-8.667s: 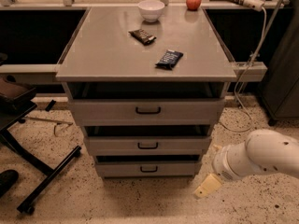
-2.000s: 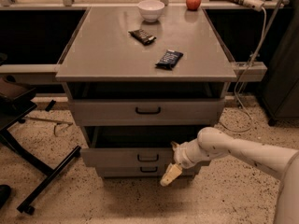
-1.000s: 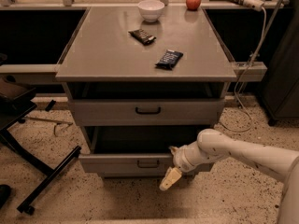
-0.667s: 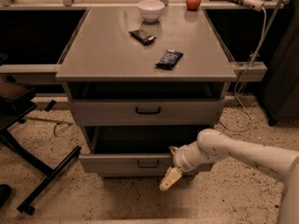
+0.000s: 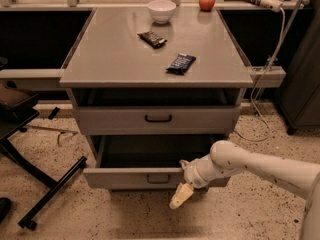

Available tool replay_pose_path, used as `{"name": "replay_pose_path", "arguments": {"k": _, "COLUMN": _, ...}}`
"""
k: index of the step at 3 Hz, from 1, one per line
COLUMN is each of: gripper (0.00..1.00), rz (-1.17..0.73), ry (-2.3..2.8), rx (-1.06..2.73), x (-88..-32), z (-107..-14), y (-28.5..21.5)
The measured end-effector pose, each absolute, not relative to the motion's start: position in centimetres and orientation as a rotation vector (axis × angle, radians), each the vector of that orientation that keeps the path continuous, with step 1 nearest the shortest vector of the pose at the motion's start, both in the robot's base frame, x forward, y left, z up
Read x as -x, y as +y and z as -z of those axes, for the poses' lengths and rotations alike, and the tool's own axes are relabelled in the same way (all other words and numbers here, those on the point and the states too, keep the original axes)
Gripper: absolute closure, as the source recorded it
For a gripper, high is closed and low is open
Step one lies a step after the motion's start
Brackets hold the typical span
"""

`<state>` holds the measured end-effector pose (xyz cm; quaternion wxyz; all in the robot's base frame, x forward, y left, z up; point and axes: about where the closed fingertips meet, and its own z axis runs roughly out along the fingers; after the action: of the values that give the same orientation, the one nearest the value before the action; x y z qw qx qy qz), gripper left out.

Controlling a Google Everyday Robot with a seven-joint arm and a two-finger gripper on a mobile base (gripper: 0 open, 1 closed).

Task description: Open middle drawer

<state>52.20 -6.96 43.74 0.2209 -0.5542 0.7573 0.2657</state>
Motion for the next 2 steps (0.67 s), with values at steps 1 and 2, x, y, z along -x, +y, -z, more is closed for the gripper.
{"name": "replay_pose_path", "arguments": {"k": 1, "gripper": 0.0, "rz": -0.762, "ry": 2.115, "rx": 1.501, "x": -49.6, "z": -43.6, "y": -6.3}}
{"name": "replay_pose_path", "arguments": {"k": 2, "gripper": 0.0, "rz": -0.802, "ry": 2.149, "rx": 1.47, "x": -46.2, "z": -43.6, "y": -5.4}}
